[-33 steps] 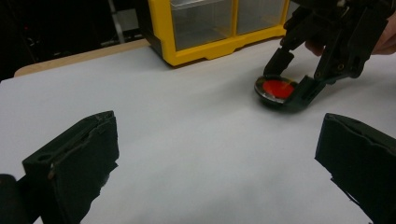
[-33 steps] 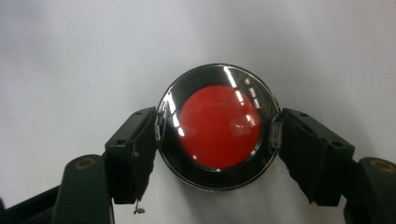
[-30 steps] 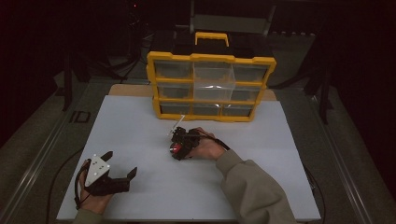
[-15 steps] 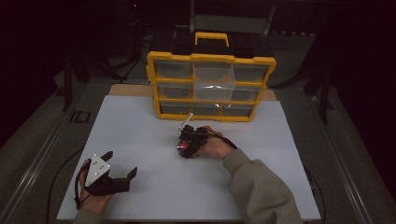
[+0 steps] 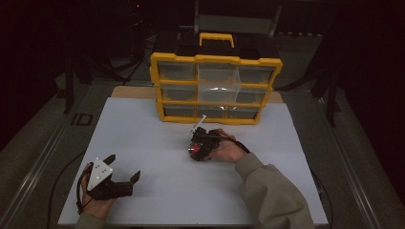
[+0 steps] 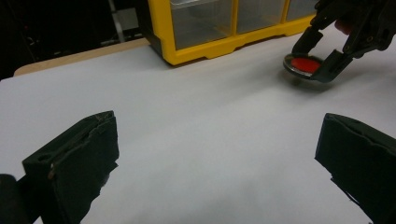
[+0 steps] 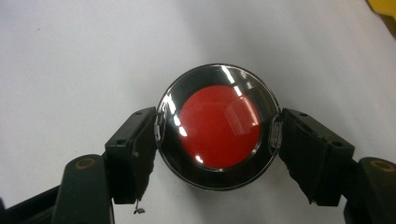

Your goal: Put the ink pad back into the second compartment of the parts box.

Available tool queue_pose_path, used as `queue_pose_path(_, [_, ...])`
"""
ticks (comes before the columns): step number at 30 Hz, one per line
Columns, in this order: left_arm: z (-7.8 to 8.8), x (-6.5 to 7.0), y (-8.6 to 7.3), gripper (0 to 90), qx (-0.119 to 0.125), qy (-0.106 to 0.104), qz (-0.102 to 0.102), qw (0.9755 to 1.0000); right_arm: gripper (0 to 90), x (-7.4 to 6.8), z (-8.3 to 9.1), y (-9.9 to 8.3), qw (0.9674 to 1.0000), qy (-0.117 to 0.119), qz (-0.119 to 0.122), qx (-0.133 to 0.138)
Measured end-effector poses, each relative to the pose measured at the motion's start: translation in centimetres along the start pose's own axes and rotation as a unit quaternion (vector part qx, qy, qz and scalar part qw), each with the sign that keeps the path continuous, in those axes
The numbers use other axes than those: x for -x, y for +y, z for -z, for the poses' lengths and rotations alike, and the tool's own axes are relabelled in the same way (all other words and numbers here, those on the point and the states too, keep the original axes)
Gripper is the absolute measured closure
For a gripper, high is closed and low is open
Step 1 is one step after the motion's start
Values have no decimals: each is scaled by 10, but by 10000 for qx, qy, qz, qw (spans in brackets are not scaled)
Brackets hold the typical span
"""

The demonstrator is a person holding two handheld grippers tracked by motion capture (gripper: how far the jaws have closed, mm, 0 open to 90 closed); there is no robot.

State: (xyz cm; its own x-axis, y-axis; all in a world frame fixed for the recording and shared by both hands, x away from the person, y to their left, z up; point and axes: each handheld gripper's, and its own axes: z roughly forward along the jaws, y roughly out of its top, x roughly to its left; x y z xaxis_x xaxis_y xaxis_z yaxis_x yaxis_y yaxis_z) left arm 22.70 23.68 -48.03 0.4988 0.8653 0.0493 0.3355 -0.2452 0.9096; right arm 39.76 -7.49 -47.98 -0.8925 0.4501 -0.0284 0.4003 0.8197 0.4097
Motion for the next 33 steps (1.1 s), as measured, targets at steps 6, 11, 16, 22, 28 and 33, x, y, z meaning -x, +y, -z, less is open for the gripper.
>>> queue_pose_path(6, [0,0,0,1,1,1,2,10000,298,1,3,-5,10000,-6,-78,7])
queue_pose_path(11, [0,0,0,1,-2,2,3,10000,298,3,4,-9,10000,-16,-60,-14])
queue_pose_path(16, [0,0,0,1,-4,8,1,10000,298,6,6,-14,9999,-42,-134,4])
queue_pose_path(22, [0,0,0,1,-7,12,4,10000,298,9,9,-20,9998,-70,-161,-21])
queue_pose_path(28, [0,0,0,1,-7,12,6,10000,298,12,12,-25,9998,-106,-148,-47])
queue_pose_path(33, [0,0,0,1,-8,12,5,10000,298,13,15,-28,9995,-120,-282,-77])
